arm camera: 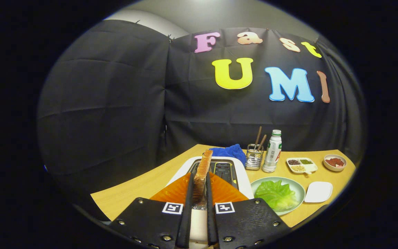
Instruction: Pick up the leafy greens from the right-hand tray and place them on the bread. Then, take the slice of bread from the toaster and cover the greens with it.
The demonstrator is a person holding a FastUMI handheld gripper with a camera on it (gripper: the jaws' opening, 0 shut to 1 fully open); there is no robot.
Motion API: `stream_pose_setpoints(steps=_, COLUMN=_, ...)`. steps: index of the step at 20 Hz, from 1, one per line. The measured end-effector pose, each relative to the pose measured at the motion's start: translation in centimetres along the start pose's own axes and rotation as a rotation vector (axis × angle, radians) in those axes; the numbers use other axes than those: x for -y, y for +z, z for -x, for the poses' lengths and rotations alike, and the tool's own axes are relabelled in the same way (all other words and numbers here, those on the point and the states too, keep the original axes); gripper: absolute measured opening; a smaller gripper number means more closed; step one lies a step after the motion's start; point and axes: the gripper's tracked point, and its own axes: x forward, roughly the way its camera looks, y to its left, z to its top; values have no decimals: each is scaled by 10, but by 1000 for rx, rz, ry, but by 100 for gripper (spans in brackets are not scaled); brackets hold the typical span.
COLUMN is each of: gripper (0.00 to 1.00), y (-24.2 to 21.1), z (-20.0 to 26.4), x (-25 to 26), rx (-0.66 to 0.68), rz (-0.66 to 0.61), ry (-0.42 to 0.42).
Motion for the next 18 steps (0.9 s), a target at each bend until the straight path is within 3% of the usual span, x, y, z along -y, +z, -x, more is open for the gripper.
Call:
stream_pose_setpoints(steps=1, gripper=12, y=-3, z=-5, x=-4, rx=1, rz=-9, ry=12)
stream_pose_setpoints(steps=4, gripper=11, y=2, z=5, x=1, rx=10, rz=-14, ry=7)
stream_pose_setpoints(steps=5, gripper=3, y=2, z=-5, x=-2, rx=11, rz=-20, ry=23)
stream_pose_setpoints(steps=18, gripper=2, y=64, z=26, x=8, rx=77, rz=-93, ry=84)
